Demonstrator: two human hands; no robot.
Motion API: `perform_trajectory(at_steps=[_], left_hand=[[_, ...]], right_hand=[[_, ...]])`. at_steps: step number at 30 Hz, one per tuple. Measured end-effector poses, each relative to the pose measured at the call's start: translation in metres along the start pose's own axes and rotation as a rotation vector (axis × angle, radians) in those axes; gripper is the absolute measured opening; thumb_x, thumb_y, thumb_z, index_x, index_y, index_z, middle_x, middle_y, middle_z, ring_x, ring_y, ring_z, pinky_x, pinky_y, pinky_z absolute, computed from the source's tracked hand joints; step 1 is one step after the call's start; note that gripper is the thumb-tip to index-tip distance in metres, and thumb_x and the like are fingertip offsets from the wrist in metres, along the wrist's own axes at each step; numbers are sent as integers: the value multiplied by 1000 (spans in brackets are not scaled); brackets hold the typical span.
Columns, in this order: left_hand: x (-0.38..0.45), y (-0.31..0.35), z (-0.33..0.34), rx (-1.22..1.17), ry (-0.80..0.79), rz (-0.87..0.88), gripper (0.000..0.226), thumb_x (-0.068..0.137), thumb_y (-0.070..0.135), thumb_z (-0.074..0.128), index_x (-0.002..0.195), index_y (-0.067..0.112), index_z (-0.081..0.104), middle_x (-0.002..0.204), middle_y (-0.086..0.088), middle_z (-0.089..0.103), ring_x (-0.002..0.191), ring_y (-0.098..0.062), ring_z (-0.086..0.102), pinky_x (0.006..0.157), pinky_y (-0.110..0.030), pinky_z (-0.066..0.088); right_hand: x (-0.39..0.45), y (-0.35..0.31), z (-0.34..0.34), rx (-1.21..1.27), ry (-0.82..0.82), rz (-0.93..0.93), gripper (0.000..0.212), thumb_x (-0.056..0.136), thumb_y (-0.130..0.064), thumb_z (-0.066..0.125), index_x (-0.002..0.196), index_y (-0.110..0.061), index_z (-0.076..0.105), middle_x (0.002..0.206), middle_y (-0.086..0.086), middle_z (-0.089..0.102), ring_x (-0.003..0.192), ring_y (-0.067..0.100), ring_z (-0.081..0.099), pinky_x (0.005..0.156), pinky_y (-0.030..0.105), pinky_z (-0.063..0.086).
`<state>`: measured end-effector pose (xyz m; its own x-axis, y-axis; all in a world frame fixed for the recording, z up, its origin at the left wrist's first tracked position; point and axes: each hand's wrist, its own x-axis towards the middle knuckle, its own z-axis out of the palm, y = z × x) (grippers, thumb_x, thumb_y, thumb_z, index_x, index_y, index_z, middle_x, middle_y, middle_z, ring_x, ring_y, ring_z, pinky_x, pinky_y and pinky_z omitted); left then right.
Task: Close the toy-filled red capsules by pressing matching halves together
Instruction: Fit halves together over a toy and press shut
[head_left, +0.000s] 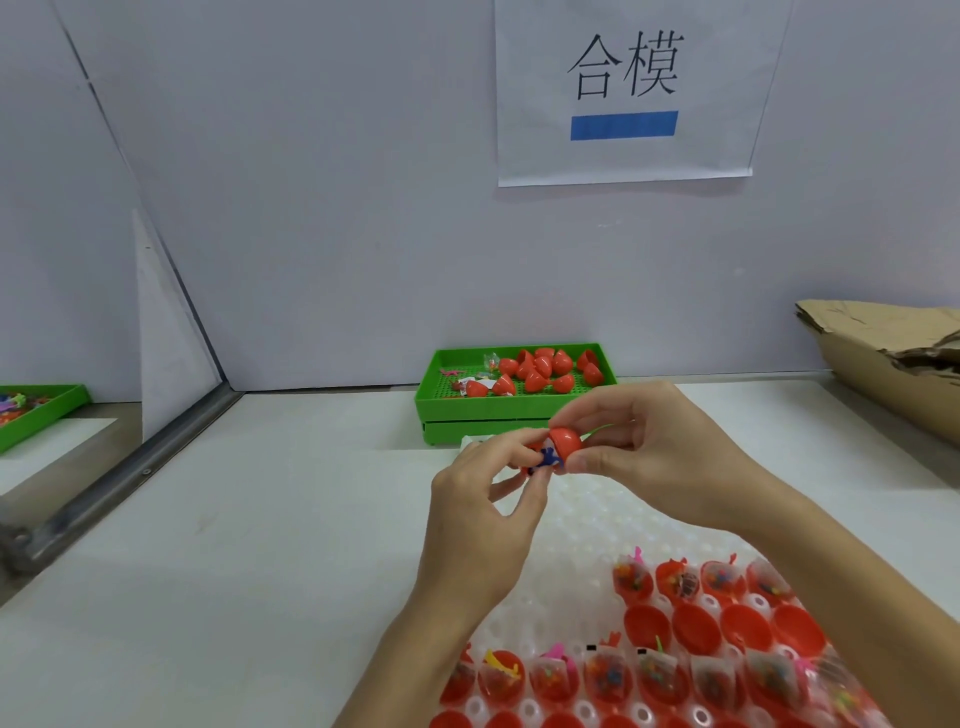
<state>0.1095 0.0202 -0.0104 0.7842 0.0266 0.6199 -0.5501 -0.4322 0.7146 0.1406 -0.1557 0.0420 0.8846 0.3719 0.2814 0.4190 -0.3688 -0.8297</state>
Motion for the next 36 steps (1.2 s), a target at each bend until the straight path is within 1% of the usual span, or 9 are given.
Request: perform_trajectory(at_steps=[3,6,13,15,19,23,29,33,36], left_hand=[[0,-1,-1,-6,5,-11,11,87,0,71,86,10,69,104,7,72,100,-1,66,79,-10,53],[1,-3,-1,-15,33,-10,10,86,0,73,87,10,74,103,9,74,99,-1,68,77,-12,55],[0,-6,-3,-52,75,-11,20,81,-3,76,92,13,79,97,8,76,95,-3,70,76,-16,57],[0,-7,-3,-52,83,-3,21,81,-3,76,94,13,79,97,6,76,95,-4,70,77,-18,58],[1,-6,-3,-60,92,15,23,82,-2,75,95,16,78,98,4,75,95,-11,71,78,-20,58],[1,-7,-2,-113,91,-25,21,82,-3,75,93,14,78,97,4,75,95,-8,71,76,-18,58],[1,-8,-1,-131,84,-47,19,83,-4,74,92,12,79,96,5,76,93,-4,71,75,-17,58],[-1,-9,1,-75,88,-19,22,81,-6,74,92,13,80,95,14,75,94,-3,70,78,-24,60],[-1,-9,-1,-3,86,5,22,81,-2,76,93,17,81,95,25,71,94,-4,69,85,-38,60]], right_hand=[[1,1,3,12,5,14,24,83,-1,77,102,-14,73,93,-2,77,82,13,76,86,35,61],[2,2,5,17,26,14,24,82,-3,78,102,-15,73,93,-3,77,82,13,76,86,33,61],[2,3,7,16,38,25,25,82,-6,78,104,-16,73,94,-3,77,83,12,75,85,34,61],[2,3,7,20,37,18,24,82,-6,78,103,-16,73,94,-3,77,83,11,75,85,32,61],[2,4,6,54,39,0,23,81,-5,79,100,-17,73,91,-4,78,82,11,75,82,26,60],[1,5,4,99,15,-7,25,81,1,77,99,-16,73,90,-7,78,82,12,76,79,22,59],[2,6,4,92,0,-15,25,78,0,80,97,-13,72,89,-4,78,81,15,76,80,27,61],[2,8,9,35,14,-31,24,76,-4,84,93,-17,72,87,-5,77,78,13,76,79,30,62],[2,7,12,9,22,-47,25,75,-7,85,92,-20,73,87,-9,76,76,11,76,78,29,62]])
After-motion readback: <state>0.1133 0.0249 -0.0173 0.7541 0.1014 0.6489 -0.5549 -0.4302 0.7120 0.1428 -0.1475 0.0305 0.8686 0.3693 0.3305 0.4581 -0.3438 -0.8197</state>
